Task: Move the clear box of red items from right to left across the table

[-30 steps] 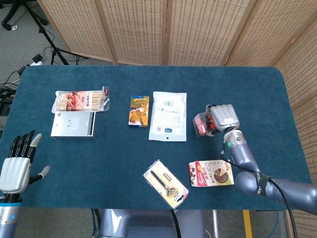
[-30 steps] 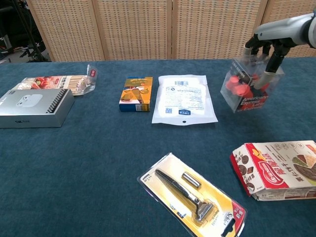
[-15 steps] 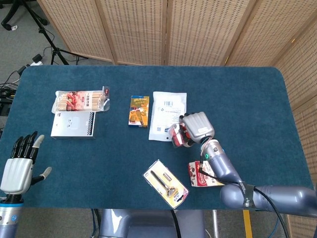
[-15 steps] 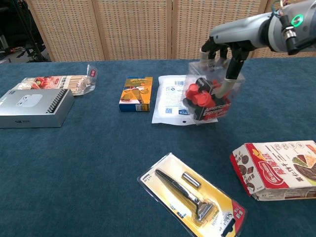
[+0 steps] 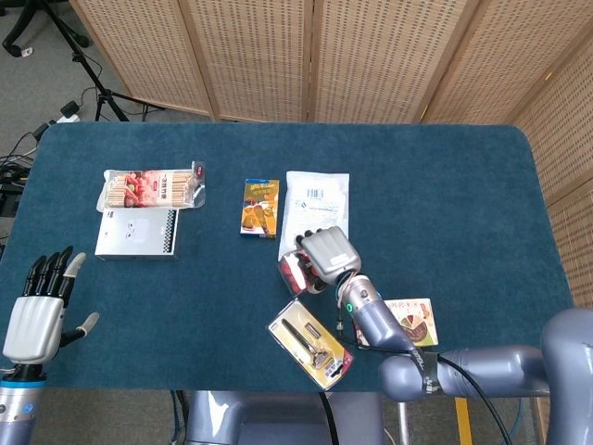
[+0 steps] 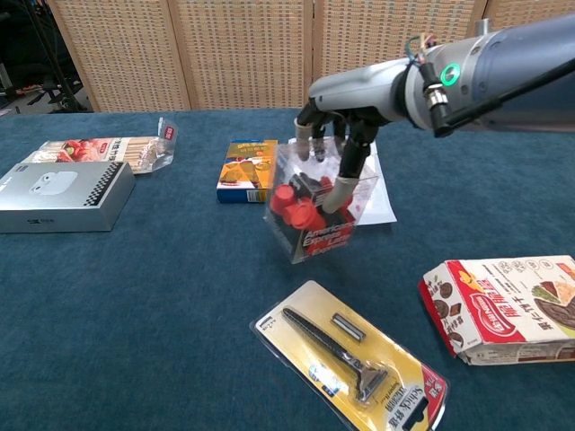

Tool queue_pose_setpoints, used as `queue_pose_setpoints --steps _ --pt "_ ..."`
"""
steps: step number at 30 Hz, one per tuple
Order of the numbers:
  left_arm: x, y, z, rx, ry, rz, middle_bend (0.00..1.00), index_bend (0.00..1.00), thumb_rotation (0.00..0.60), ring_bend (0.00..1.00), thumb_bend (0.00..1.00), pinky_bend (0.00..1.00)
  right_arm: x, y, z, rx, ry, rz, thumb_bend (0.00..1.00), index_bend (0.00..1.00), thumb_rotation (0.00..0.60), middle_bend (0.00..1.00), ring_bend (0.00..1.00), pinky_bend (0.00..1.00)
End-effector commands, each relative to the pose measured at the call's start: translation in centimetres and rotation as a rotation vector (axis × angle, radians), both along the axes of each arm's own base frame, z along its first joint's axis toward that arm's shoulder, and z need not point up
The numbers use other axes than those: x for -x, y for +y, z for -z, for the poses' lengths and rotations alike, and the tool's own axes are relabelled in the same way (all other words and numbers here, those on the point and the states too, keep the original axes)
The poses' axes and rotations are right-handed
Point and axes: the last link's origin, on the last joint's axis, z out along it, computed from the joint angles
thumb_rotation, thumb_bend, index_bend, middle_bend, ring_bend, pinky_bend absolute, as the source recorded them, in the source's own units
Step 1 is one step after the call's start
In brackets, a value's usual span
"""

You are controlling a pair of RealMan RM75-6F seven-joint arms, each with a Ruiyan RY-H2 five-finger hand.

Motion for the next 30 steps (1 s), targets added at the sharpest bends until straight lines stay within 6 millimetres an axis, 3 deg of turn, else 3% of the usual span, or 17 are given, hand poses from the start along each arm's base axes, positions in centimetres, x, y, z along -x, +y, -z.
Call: queue_pose_setpoints --steps 1,9,21,24,26,30 --pt "0.0 0.0 0.1 0.0 0.008 -0.001 0.0 0.0 0.6 0.0 0.18 0.0 -1.1 0.1 0.7 -0.013 -0.032 -0.008 0.19 0.63 0.6 0.44 0.4 0.44" --pt "0.1 0.1 0.2 -0.001 0.01 -0.004 0.0 0.0 0.6 0.0 0.18 0.0 -2.7 -0.3 2.4 -0.028 -0.061 -0.031 0.19 0.63 0.6 0.44 0.4 0.44" --pt "0.4 0.3 0.3 -0.001 0.014 -0.014 0.0 0.0 0.6 0.0 0.18 0.0 -3.1 -0.6 5.2 -0.046 -0.061 -0.031 0.18 0.62 0.6 0.36 0.38 0.44" --pt "0.5 0.3 0.2 -0.001 0.017 -0.024 0.0 0.0 0.6 0.0 0.18 0.0 -3.0 -0.1 5.7 -0.094 -0.068 -0.013 0.13 0.46 0.6 0.19 0.18 0.36" --pt "0.5 0.3 0.3 0.003 0.018 -0.028 0.0 0.0 0.6 0.0 0.18 0.0 -3.0 0.0 5.7 -0.134 -0.067 -0.002 0.07 0.29 0.6 0.05 0.03 0.2" --pt "0.4 0.3 0.3 0.002 0.017 -0.025 0.0 0.0 0.6 0.0 0.18 0.0 -2.9 0.3 5.7 -0.186 -0.053 0.003 0.0 0.04 0.6 0.0 0.0 0.01"
